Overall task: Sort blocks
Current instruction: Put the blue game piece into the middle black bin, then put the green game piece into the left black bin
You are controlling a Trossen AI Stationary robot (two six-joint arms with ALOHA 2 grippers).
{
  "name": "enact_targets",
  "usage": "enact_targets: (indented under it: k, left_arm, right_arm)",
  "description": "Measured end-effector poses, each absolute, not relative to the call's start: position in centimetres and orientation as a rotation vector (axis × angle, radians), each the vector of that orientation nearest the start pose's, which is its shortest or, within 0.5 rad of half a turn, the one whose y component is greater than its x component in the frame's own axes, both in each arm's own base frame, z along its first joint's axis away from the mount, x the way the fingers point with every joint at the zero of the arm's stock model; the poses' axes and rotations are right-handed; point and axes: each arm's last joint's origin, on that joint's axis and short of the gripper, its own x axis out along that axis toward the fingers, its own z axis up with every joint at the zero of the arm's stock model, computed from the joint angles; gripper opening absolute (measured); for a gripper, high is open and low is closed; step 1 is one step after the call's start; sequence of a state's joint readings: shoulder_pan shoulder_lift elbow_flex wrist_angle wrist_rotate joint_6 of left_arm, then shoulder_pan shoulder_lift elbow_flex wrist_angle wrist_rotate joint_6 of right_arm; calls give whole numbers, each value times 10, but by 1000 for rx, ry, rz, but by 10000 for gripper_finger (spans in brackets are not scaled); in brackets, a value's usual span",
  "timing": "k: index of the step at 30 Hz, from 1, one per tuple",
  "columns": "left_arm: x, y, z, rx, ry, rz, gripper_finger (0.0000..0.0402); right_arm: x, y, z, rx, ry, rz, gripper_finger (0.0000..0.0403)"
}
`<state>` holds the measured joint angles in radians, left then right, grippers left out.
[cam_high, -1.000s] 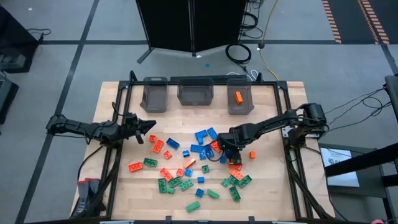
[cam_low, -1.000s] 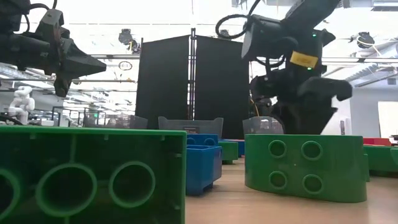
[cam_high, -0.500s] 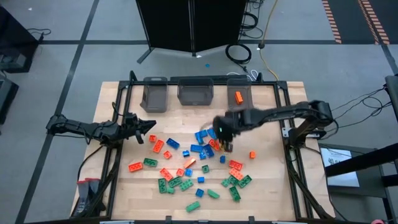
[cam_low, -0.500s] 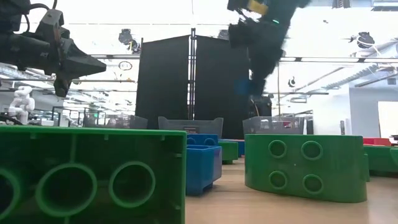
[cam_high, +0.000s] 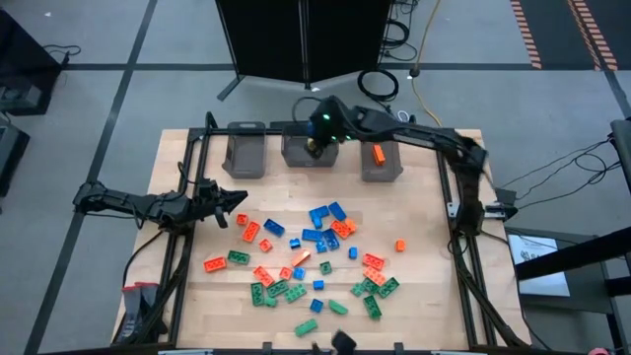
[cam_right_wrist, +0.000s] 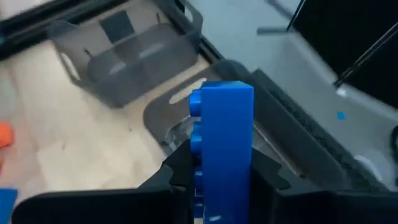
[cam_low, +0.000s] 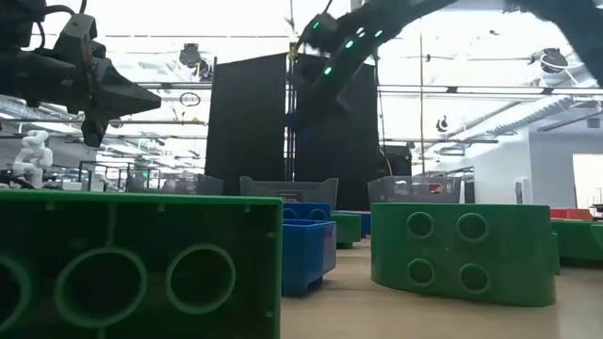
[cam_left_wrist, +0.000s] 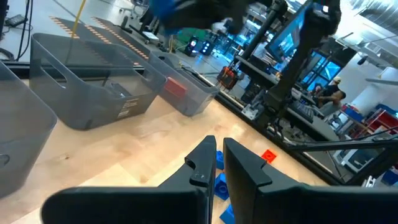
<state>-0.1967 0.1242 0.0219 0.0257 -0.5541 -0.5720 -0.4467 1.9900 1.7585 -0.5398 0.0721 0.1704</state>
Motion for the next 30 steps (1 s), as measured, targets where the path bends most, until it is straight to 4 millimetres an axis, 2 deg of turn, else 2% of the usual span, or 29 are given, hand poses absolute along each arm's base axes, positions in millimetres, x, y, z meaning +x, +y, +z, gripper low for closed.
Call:
enact_targets:
  k: [5, 9, 11, 15, 18, 20, 24, 27, 30]
  left_arm:
    - [101, -5, 164, -560, -36, 368, 33]
    - [101, -5, 164, -562, -36, 368, 33]
    - [101, -5, 164, -562, -36, 369, 33]
    - [101, -5, 164, -562, -36, 369, 33]
    - [101, -5, 164, -561, -36, 370, 33]
    - [101, -5, 164, -558, -36, 371, 33]
    - [101, -4, 164, -553, -43, 401, 33]
    - [100, -2, 164, -551, -69, 479, 33]
    - [99, 0, 163, -543, -89, 551, 33]
  right_arm:
    - [426, -229, 257, 365, 868, -571, 70]
    - [433, -240, 241, 393, 982, -530, 74]
    - [436, -241, 234, 378, 1011, -520, 109]
    - [438, -241, 234, 370, 1007, -510, 203]
    - [434, -240, 243, 355, 994, -502, 252]
    - [430, -236, 259, 346, 965, -471, 270]
    - [426, -212, 300, 357, 863, -305, 279]
    - [436, -173, 316, 270, 835, -170, 272]
    - [453, -126, 318, 166, 827, -47, 264]
